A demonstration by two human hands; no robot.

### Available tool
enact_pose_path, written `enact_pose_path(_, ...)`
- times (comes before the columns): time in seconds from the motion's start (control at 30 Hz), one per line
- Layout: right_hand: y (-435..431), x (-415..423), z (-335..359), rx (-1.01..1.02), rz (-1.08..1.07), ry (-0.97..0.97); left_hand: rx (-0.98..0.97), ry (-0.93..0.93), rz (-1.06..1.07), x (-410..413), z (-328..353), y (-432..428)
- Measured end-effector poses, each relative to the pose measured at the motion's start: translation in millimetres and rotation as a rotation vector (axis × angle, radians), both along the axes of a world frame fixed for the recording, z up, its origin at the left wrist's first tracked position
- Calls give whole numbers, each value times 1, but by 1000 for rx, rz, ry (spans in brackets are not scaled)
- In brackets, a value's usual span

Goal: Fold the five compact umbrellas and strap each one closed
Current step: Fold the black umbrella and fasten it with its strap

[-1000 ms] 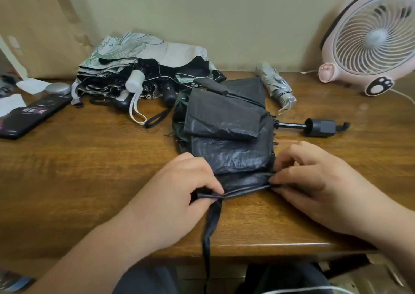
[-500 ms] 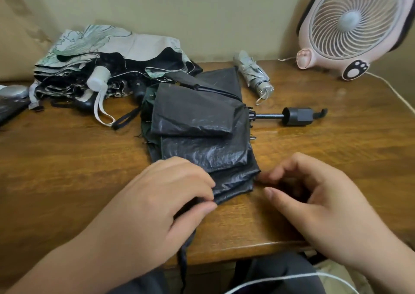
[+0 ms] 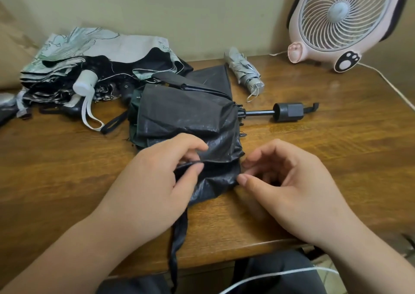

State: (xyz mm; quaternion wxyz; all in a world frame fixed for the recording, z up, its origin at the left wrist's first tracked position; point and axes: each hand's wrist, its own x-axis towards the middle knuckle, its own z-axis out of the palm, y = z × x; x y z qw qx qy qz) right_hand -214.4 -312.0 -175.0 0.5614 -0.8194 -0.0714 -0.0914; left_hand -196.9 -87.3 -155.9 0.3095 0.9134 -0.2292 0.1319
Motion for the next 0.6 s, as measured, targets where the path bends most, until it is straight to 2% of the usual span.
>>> enact_pose_path(0.1, 0, -3, -1, 136, 62, 8, -72, -15, 92, 1, 3, 1)
enact_pose_path(0.23, 3, -2, -5, 124, 159, 25, 188, -112, -2, -3, 1, 11)
enact_pose_path(0.33, 5, 1, -7, 144, 173, 50, 315, -67, -117, -9, -7, 21)
enact_pose_path(0.47, 1, 2, -4, 191, 197, 51, 316, 6, -157, -13, -15, 27)
enact_pose_path(0.6, -2, 0, -3, 172, 157, 49, 308, -10, -170, -16, -18, 31)
